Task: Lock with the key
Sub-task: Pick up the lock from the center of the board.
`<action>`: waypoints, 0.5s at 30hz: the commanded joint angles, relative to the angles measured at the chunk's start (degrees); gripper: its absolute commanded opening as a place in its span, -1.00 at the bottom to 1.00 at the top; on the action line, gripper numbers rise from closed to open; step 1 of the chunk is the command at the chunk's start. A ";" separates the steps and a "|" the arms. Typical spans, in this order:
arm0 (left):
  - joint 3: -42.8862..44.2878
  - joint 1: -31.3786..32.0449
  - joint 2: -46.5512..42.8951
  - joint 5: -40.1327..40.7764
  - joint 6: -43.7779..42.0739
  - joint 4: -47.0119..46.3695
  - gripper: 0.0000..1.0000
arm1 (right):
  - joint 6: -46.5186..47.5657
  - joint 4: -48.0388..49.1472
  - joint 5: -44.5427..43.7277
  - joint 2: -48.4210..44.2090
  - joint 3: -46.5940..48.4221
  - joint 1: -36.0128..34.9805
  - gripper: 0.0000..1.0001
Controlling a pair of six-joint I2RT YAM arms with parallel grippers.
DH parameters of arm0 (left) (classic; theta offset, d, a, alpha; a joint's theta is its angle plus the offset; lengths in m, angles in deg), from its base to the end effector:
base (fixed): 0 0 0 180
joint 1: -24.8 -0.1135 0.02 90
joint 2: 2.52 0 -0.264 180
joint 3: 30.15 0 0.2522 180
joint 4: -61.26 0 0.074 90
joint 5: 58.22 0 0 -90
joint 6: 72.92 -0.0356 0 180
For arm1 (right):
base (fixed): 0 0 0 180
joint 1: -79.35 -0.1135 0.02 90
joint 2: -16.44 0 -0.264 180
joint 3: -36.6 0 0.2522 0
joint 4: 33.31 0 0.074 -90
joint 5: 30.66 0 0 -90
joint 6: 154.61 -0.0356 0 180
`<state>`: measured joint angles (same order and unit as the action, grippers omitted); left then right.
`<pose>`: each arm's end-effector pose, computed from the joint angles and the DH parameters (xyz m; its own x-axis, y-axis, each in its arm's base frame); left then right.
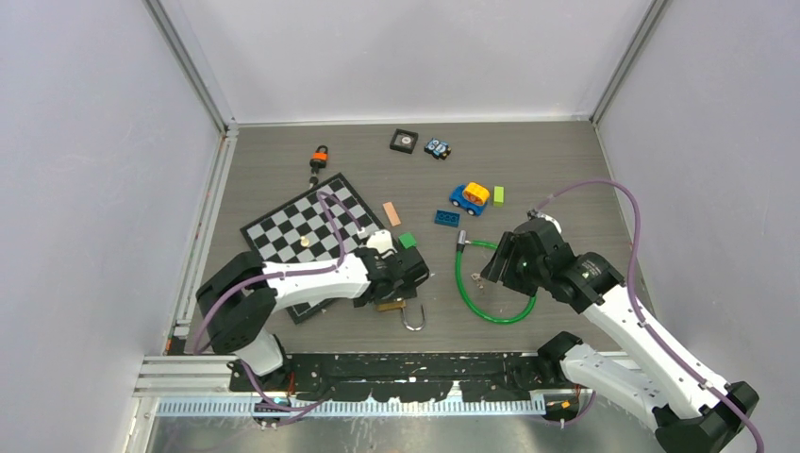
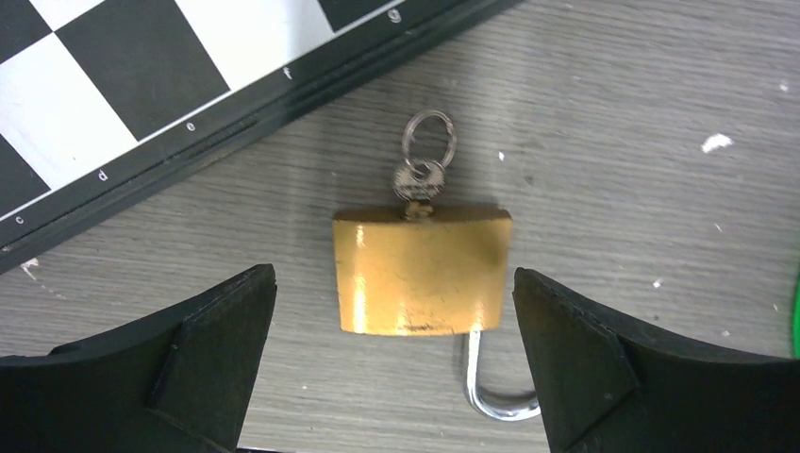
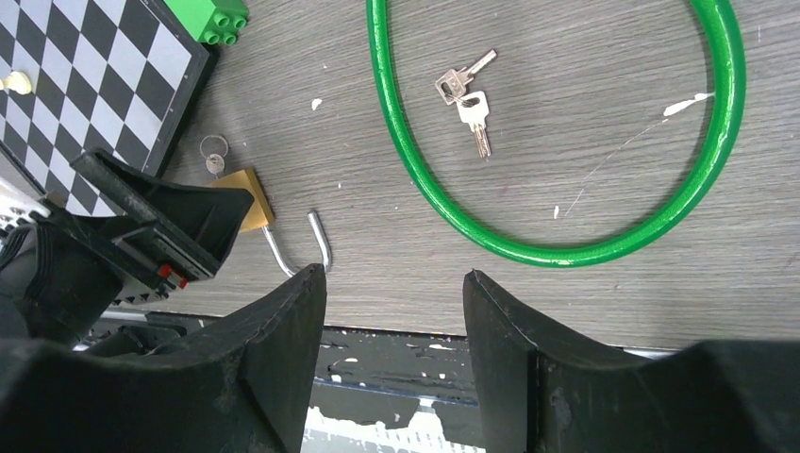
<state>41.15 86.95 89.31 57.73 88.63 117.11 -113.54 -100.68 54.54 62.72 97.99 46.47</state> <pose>0.1491 -0.2488 0.1859 -0.8522 -0.2129 -0.4779 -0.1943 0.9769 -0.0888 0.1259 0.0779 0.2835 -0.8117 0.3698 -0.4520 0.1735 0.8917 0.4180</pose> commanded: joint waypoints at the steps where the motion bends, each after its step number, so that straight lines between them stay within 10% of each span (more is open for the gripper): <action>1: -1.94 -1.44 1.02 -1.71 0.10 -5.12 0.99 | 0.72 0.27 0.03 0.39 0.90 0.10 0.21; 15: -3.31 -1.14 3.26 -3.45 2.47 -5.20 0.90 | 1.00 -0.47 -0.45 -0.99 0.30 0.10 0.21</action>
<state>39.29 85.49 92.55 55.55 88.67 112.38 -112.77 -101.33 54.52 63.05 97.99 46.47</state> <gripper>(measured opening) 0.970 0.603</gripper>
